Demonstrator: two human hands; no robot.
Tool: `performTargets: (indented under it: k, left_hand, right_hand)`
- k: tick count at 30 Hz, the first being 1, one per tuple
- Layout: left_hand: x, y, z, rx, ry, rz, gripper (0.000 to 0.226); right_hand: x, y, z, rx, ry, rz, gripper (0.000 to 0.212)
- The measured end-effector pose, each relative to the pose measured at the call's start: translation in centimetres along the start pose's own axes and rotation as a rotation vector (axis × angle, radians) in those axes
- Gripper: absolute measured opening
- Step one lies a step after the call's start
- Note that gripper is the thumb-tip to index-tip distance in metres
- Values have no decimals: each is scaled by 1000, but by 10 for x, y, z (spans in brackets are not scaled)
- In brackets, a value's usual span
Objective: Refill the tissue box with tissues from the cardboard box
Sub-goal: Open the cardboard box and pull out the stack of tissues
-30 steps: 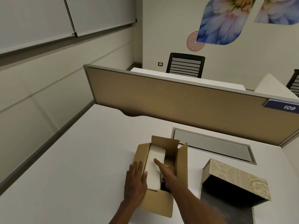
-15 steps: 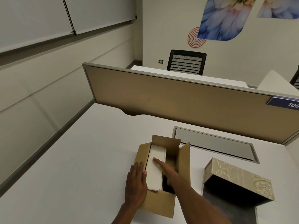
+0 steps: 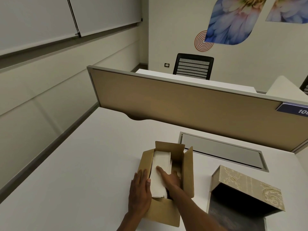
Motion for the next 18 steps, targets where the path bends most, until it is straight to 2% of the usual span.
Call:
performTargets:
  k: [3,7,13,18]
  left_hand:
    - [-1,-1,1,6,10,-21,66]
    - [-5,0,3,14,19,-36,58]
    - [-9,-1,7,1,21,-58,54]
    - [-12,-1,12,2,24,-45,54]
  right_hand:
    - [-6,-1,-2,31,45,-157,89]
    - [-13,-3,-2,128,119,-374,82]
    - [-6,-6,4,254,139,-341,79]
    - [-8,-14,8,214,118,-380,84]
Point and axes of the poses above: each hand's wrist, its own z-axis away from the middle knuckle, its own y-axis out of the palm, x = y × z, the point moved 6 cm from there along -z, towards the middle knuckle, and after that the axes turned 2 degrees about -z, right-handed, at the moved point
